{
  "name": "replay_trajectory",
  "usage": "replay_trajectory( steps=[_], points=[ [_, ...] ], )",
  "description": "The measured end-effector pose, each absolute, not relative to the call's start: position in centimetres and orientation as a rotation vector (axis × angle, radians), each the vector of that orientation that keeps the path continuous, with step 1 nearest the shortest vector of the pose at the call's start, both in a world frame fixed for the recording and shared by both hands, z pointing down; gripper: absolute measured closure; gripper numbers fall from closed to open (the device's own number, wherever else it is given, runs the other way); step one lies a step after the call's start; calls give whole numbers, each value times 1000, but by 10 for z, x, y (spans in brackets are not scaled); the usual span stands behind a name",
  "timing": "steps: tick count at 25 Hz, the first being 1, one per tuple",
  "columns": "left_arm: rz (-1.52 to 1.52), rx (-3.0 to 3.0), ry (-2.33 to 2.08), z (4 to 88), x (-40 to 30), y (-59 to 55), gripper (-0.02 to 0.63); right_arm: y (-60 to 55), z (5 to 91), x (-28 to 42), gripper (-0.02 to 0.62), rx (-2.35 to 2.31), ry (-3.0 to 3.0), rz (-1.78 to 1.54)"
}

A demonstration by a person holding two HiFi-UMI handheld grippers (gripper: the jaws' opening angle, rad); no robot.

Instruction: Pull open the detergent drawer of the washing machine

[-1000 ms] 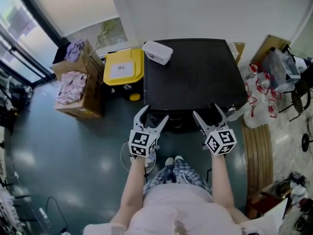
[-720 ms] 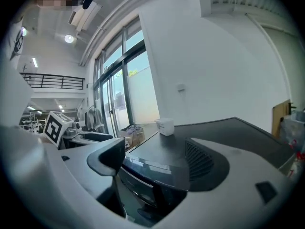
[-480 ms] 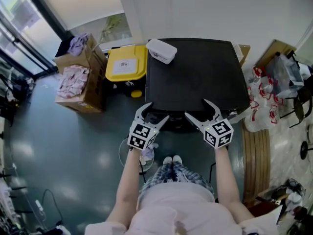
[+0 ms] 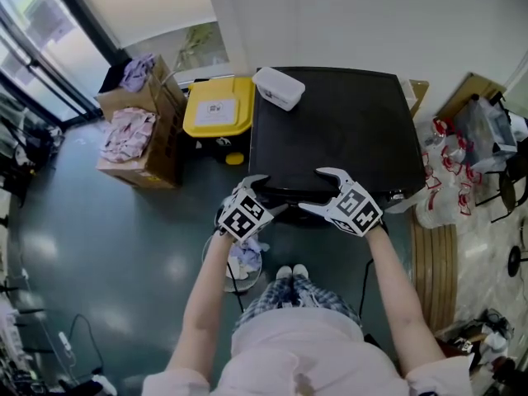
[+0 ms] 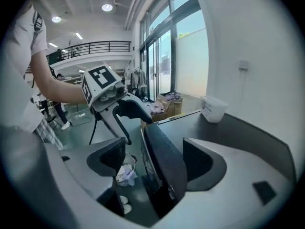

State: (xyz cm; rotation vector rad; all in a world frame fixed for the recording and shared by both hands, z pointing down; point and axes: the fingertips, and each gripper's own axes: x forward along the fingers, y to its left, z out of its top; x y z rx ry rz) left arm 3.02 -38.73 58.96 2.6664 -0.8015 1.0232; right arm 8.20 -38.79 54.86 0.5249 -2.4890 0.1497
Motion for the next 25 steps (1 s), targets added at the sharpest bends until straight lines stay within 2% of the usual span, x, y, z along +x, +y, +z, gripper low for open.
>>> replay_trajectory(
  steps=[7, 17, 25],
  points=[
    [1225, 2655, -611, 611, 32, -379, 270, -368, 588, 66, 252, 271, -2342, 105],
    [1470, 2612, -432, 643, 35, -365, 270, -353, 629, 68, 256, 114, -2163, 44],
    [1577, 2595, -373, 650, 36, -363, 273, -355, 640, 70, 287, 100, -2092, -19]
  ],
)
